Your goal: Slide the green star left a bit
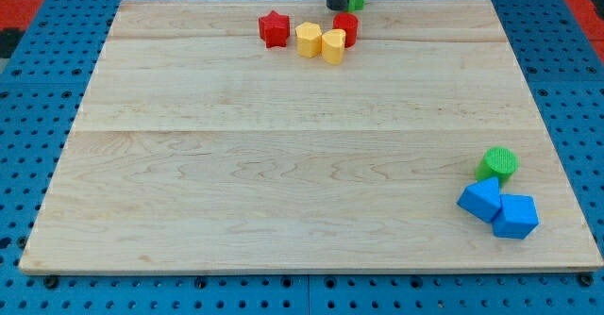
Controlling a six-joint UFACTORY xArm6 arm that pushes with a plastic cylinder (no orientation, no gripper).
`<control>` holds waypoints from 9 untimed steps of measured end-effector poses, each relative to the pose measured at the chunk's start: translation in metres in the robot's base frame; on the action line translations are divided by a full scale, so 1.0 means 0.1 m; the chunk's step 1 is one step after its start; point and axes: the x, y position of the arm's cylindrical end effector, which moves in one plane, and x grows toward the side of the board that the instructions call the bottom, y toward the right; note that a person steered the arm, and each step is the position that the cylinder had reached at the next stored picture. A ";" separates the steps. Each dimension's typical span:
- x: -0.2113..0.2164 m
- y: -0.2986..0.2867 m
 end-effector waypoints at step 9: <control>0.08 1.85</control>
